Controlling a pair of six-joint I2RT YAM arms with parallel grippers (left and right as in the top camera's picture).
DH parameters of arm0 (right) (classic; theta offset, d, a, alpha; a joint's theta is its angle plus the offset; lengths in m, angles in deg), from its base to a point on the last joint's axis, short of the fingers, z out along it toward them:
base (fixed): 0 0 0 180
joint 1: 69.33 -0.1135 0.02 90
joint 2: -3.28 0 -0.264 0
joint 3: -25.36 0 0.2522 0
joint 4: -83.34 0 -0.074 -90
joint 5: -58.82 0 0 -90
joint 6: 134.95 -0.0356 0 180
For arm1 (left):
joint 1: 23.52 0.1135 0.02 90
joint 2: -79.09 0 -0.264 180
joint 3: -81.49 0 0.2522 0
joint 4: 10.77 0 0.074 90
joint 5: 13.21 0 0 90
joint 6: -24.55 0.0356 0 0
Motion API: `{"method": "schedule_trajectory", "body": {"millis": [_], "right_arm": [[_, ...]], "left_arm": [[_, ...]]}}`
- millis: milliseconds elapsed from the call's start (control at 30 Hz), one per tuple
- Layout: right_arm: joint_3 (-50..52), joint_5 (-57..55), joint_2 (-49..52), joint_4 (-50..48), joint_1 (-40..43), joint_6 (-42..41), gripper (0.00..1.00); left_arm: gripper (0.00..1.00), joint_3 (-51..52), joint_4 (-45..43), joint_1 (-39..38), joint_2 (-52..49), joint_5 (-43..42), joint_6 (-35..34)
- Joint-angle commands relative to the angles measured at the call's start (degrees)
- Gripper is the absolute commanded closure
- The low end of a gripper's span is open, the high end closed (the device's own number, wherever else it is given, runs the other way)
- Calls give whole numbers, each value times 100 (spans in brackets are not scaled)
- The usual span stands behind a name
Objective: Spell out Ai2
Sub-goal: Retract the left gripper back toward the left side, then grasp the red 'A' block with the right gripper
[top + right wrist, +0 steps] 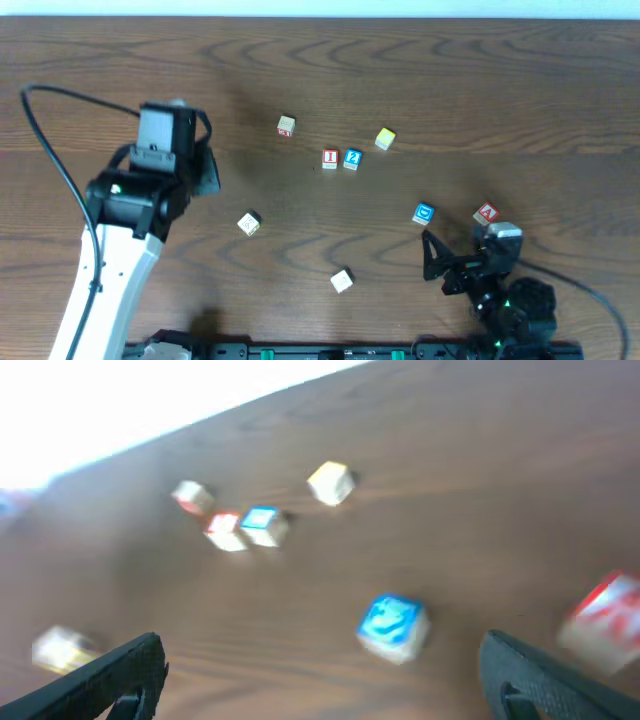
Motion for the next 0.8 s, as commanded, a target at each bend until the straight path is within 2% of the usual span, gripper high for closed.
{"method": "schedule_trajectory", "body": {"millis": [0, 100, 233, 300, 433, 500, 567, 700, 767], "right_arm": [[20, 385, -31, 22, 85, -2579, 1], [17, 420, -31, -372, 85, -2918, 1], [-24, 420, 111, -1222, 101, -2256, 1], [-146, 330, 457, -1228, 190, -2031, 1], [-789, 313, 1838, -1156, 529, -1043, 1], [-1576, 299, 3073, -815, 791, -221, 1], [-2511, 153, 4293, -52, 1062, 428, 5], [-3950, -586, 6046, 1495, 1399, 833, 2], [-4478, -824, 6704, 2111, 1456, 826, 1]], "left_arm": [[94, 289, -87, 13, 92, -424, 92], [94, 350, -133, 13, 92, -479, 98], [94, 350, -317, 13, 92, -479, 120], [92, 350, -382, 13, 92, -474, 199], [86, 350, -496, 20, 92, -315, 577], [88, 350, -494, 68, 92, -144, 811], [92, 354, -382, 203, 92, -131, 986], [94, 396, -267, 715, 94, -219, 1021], [94, 435, -348, 1019, 96, -538, 1086]]}}
